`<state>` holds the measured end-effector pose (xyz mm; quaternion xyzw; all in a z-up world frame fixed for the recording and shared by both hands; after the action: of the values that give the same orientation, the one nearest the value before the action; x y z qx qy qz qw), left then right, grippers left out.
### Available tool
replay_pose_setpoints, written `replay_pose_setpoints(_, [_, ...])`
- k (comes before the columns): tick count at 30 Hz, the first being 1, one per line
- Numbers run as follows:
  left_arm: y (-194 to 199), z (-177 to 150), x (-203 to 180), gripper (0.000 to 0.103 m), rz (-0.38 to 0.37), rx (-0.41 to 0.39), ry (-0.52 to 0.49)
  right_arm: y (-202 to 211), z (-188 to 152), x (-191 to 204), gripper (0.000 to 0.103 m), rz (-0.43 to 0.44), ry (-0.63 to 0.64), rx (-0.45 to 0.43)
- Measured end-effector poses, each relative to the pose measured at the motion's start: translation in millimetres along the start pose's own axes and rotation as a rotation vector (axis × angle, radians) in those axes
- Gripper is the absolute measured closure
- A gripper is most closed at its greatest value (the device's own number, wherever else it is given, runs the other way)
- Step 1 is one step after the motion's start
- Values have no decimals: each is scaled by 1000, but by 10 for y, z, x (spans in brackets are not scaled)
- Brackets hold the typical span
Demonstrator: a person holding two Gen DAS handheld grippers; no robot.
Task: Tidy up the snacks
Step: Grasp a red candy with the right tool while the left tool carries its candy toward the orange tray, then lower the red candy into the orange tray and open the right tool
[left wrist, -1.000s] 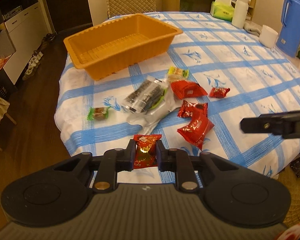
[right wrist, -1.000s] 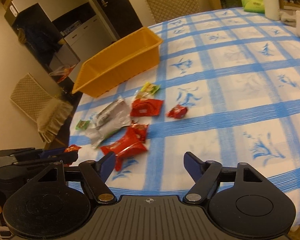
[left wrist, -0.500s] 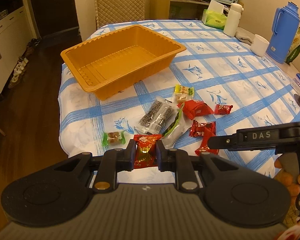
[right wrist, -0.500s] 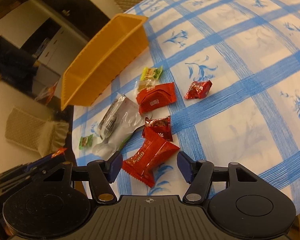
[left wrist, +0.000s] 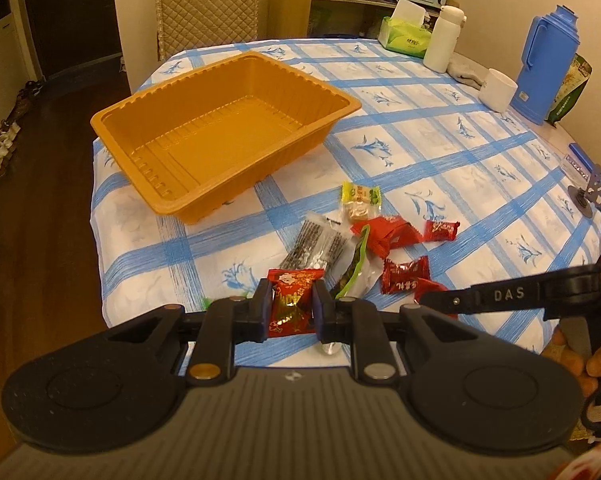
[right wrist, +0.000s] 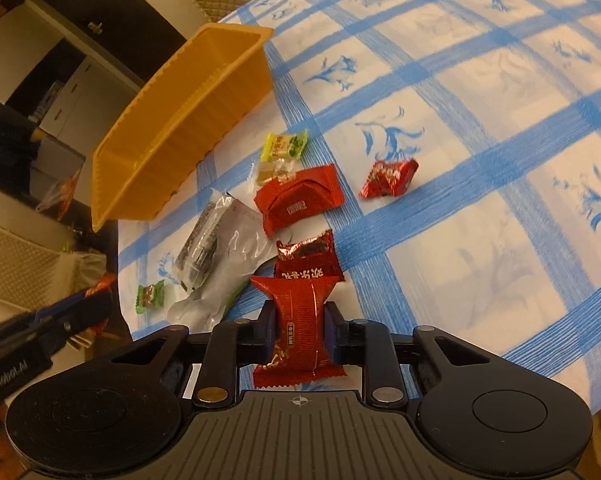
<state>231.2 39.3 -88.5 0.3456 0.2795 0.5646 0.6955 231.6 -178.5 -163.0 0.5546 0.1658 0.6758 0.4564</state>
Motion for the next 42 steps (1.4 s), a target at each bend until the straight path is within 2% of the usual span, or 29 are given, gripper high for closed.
replay_pose_setpoints(6, [4,225,75,84,-14,-38,13,191,142,228,79,-7,107,-45])
replay_pose_setpoints(15, [-102,700,332,84,29,-88,59,154,719,669,79,14,293,-124])
replay_pose_setpoints(19, [-236,922,440,84,57,-98,82,1,997,921,79,24,388,-144])
replay_pose_setpoints(28, [-526,1322,692,84,97,-103,123,-477,1519,1355,79,33,516,-149])
replay_pose_setpoints(42, [-877,1476,920,84,100,-52,143,-1161,1818,1380,79,-6,568,-99])
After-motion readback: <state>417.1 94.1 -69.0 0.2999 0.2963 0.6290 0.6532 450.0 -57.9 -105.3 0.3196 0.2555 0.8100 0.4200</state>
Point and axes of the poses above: each gripper's, at about its wrist camera, not at the fingertips, and y roughly against the way its jaws point, x to its left, z to its top, the point moved 4 cm from there along -y, roughly the way its jaws point, and after that the axes turned 6 degrees about z, right-handed, at the moved point
